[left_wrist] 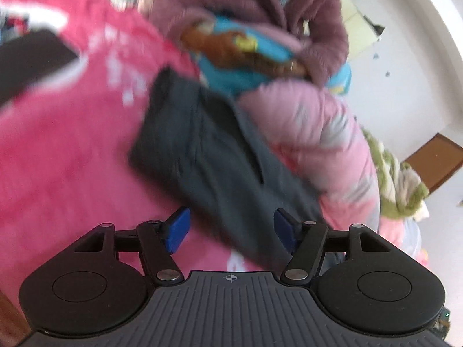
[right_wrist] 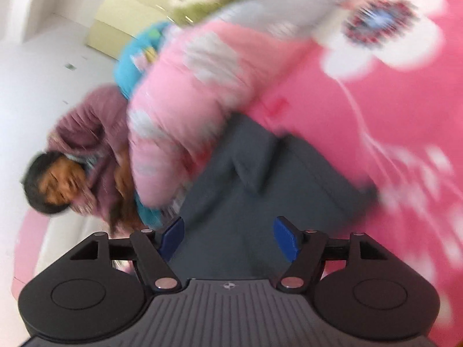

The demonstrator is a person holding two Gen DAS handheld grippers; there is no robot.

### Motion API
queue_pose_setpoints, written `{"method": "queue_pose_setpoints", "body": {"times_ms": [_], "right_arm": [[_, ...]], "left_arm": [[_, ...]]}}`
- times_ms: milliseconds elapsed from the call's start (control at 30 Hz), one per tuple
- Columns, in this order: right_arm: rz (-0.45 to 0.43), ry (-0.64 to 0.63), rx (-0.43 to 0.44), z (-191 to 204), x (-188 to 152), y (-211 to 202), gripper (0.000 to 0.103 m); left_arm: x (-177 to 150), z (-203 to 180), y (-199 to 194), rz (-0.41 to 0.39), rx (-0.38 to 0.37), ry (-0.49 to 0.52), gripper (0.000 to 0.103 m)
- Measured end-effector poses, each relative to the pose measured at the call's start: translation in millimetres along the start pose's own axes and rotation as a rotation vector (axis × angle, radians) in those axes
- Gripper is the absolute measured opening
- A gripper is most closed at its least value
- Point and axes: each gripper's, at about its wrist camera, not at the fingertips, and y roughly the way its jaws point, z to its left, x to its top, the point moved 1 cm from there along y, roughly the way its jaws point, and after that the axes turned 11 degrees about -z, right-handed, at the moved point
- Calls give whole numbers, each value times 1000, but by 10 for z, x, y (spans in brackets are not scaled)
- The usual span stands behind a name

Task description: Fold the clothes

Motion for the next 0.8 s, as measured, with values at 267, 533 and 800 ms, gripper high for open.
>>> {"method": "queue_pose_setpoints", "body": {"times_ms": [267, 533, 800], "right_arm": [[83, 22, -90, -207, -324, 229, 71], [1, -1, -29, -195, -82, 824, 61], [-44, -33, 6, -146, 93, 1336, 44]], "left_arm": [[-3, 45, 323, -86, 46, -32, 63], [6, -25, 550, -155, 55, 113, 53], [30, 44, 627, -179, 57, 92, 36]]}}
